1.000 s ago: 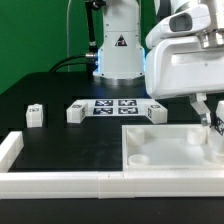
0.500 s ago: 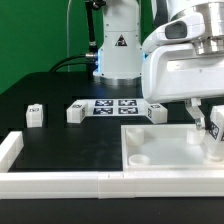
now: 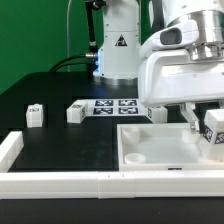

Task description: Assemble one leg

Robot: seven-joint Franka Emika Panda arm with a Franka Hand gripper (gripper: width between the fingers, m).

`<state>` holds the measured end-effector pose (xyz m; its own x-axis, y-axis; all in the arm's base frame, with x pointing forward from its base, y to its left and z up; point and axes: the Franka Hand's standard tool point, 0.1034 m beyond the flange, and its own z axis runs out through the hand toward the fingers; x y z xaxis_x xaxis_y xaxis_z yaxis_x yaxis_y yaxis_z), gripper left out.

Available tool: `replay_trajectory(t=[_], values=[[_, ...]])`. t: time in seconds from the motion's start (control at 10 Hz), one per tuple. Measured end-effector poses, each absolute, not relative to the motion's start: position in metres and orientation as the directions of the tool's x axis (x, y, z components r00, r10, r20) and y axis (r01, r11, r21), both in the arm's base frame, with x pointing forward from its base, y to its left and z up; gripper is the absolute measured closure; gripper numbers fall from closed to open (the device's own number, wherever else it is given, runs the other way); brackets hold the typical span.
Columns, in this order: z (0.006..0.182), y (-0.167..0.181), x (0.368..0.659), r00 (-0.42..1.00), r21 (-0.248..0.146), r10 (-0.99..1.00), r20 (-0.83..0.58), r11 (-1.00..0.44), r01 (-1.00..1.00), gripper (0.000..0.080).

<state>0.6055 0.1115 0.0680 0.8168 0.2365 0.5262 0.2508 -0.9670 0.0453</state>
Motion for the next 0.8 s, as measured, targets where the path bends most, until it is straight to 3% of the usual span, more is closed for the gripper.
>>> replay_trajectory(t=[0.4,0.5,0.6,0.7,0.8], values=[[0.0672,0.1093,0.6052,0.805,0.051,0.232,0.546,-0.968,0.244,0.0509],[0.0659,0.1094,0.6043,0.809,0.049,0.233,0.54,-0.968,0.245,0.0411],[0.0659,0.1093,0.6043,0.809,0.049,0.233,0.54,-0.968,0.245,0.0411],[0.0658,0.1093,0.6042,0.809,0.049,0.233,0.54,-0.968,0.245,0.0239],[0.0657,0.1093,0.6042,0.809,0.049,0.233,0.54,-0.968,0.245,0.0168]])
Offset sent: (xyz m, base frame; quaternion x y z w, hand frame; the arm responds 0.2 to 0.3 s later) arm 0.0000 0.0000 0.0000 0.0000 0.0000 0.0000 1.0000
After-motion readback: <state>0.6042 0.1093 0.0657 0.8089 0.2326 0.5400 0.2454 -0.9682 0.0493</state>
